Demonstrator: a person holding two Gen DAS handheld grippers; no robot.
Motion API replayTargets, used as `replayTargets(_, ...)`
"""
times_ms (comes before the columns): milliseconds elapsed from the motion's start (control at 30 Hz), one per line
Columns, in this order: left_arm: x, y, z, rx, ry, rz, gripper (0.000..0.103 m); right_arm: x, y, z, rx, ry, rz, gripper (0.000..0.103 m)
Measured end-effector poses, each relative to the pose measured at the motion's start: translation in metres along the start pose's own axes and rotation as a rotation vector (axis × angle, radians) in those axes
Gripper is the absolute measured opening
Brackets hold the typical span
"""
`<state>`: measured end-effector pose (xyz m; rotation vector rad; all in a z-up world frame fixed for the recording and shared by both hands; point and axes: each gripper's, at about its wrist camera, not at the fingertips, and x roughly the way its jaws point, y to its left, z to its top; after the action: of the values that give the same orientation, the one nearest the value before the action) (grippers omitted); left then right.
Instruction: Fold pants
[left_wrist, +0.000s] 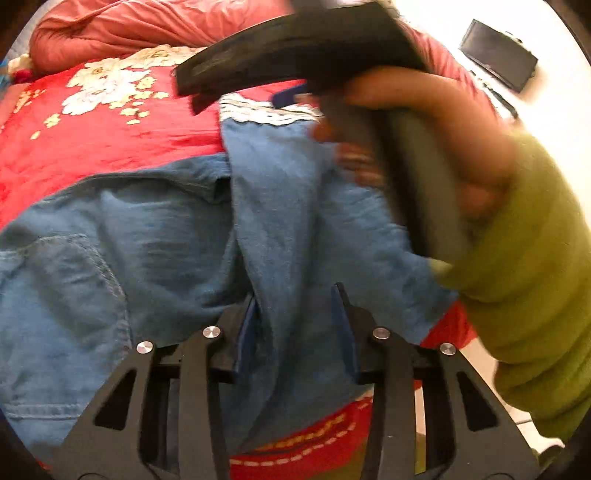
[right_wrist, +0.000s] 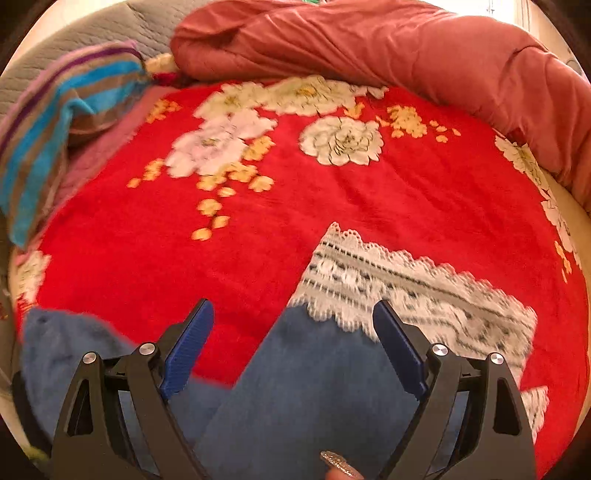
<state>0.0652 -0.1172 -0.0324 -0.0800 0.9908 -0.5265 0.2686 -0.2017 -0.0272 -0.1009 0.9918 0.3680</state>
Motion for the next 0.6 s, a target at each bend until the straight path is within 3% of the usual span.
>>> replayTargets(133,-0.004,-0.014,-0.007,0.061,-0.019,-0.014,0.026,0.031,-0.004,0.014,0.016,0.032,-0.086,0.086)
replayTargets(167,-0.004,-0.016,-0.008,0.067,-0.020,-0.011,0.026,0.038,-0.008,0.016,0.027,0.037,-0.103,0.081)
replayTargets(267,-0.004,-0.014,-0.008,0.053,-0.018,-0.024,0.026,0.044,-0.023,0.021,0.056,0.013,-0.145,0.043)
replayTargets(333,-0.003,-0.011,-0.008,0.044,-0.018,-0.028,0.026,0.038,-0.035,0.020,0.075,-0.012,-0.120,0.030)
replayTargets(367,-0.003,-0.010,-0.008,0.042,-0.018,-0.028,0.026,0.034,-0.040,0.019,0.089,-0.022,-0.101,0.017)
replayTargets(500,0.000,-0.005,-0.006,0.044,-0.028,-0.018,0.026,0.003,-0.058,0.009,0.127,-0.086,-0.062,0.011)
replayTargets(600,-0.001,-0.003,-0.005,0.050,-0.040,-0.001,0.033,-0.027,-0.077,-0.004,0.180,-0.128,-0.022,0.011)
